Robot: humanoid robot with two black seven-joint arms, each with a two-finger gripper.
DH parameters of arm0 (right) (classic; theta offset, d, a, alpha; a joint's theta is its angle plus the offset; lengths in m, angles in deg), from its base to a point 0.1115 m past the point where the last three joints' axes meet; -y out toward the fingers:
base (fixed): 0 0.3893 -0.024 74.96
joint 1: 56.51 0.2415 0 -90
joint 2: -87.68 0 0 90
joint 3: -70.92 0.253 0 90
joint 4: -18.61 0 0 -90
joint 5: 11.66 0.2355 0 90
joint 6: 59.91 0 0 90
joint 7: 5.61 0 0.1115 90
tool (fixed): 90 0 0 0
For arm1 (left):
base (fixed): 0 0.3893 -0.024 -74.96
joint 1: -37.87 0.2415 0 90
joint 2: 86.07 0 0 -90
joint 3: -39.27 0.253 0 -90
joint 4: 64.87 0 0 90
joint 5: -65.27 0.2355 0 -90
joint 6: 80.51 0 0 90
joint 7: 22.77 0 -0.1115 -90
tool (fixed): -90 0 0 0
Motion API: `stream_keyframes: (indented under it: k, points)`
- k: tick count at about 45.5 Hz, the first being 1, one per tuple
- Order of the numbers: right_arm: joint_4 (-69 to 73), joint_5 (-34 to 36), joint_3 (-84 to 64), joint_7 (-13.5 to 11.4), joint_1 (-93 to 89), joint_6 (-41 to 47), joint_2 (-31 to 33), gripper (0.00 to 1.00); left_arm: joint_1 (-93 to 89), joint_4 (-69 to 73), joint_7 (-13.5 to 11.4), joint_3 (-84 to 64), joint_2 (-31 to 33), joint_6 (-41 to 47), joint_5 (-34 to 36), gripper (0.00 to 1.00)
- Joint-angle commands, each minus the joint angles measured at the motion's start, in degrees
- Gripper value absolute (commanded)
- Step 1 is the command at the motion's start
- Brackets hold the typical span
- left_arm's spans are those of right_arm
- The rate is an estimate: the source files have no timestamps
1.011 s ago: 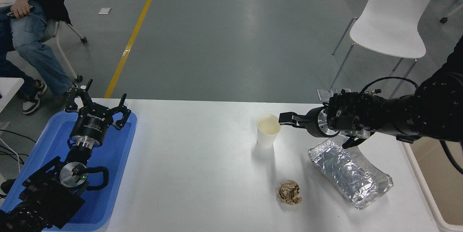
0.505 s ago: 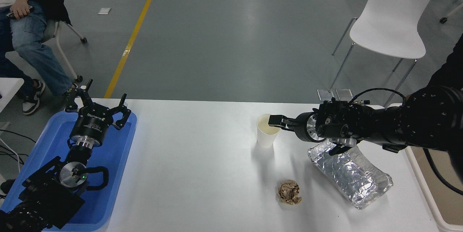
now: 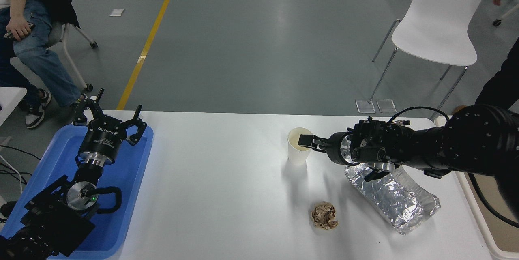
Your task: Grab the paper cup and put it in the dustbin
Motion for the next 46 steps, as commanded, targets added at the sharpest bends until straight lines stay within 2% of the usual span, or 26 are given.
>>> stream_keyframes:
  k: [1,5,10,24,41,46]
  points:
    - [-0.23,-3.08,-0.09,0.13,-0.52,-1.49,-0.16,0.22,0.00,0.02,0.00,0.00,-0.01,0.00,0.00,1.00]
    - [-0.23,-2.82,-0.27,0.22,-0.61,-1.40,-0.16,0.07,0.00,-0.07,0.00,0.00,-0.01,0.00,0.00,1.00]
    - [-0.14,-2.90,-0.27,0.31,-0.61,-1.40,-0.16,0.00,0.00,-0.07,-0.08,0.00,-0.01,0.00,0.00,1.00]
    - [0.03,-2.99,-0.53,1.89,-0.08,-1.14,-0.16,0.00,0.00,-0.07,0.00,0.00,0.08,0.00,0.00,1.00]
    - [2.23,-3.08,-2.28,1.98,5.45,0.88,-0.16,0.00,0.00,-0.07,0.00,0.00,-0.01,0.00,0.00,1.00]
    - [5.74,-3.08,-3.87,1.98,10.28,2.46,2.12,0.00,0.00,0.02,0.00,0.00,-0.01,0.00,0.00,1.00]
